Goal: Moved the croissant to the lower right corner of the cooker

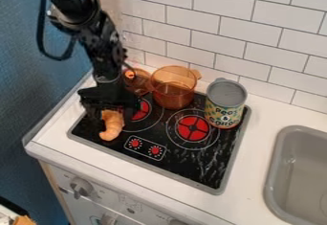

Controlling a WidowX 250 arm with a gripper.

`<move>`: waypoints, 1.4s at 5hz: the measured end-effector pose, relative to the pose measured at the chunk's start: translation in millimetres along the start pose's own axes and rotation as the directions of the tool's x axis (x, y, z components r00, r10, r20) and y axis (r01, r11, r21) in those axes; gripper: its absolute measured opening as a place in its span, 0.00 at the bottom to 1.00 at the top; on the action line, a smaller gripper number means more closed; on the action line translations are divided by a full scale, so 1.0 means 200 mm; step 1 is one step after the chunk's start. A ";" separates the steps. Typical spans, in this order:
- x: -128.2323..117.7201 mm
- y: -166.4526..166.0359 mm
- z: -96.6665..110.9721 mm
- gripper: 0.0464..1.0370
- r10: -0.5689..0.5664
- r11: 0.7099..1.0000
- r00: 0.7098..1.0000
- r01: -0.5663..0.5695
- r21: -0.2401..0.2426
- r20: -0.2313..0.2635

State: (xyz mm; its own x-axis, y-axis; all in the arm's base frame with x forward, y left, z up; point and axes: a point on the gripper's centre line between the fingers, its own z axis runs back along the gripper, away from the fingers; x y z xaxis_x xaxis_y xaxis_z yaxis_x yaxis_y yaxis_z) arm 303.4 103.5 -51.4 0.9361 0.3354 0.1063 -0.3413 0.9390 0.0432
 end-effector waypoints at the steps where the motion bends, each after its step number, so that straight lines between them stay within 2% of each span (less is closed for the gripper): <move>1: 0.00 -0.02 -0.06 0.96 0.005 1.000 1.000 -0.005 -0.024 -0.012; 2: 0.02 -0.02 -0.07 0.92 0.008 1.000 1.000 -0.008 -0.016 -0.002; 3: 0.01 -0.04 -0.07 0.66 0.040 0.998 0.999 -0.040 0.047 0.013; 4: 0.00 -0.03 -0.06 0.61 0.008 0.997 1.000 -0.010 0.075 0.023; 5: -0.02 -0.03 0.00 0.61 -0.088 0.989 0.996 0.083 0.125 0.032; 6: -0.01 -0.08 0.12 0.61 -0.255 0.951 0.964 0.238 0.196 0.068; 7: -0.02 -0.16 0.23 0.61 -0.428 0.901 0.891 0.407 0.150 0.152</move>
State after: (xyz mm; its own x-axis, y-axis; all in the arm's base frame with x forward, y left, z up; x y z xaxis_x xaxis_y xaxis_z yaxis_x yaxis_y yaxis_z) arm 306.9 68.3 -8.0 0.9670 -0.1149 0.2272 0.0610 0.9710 0.2311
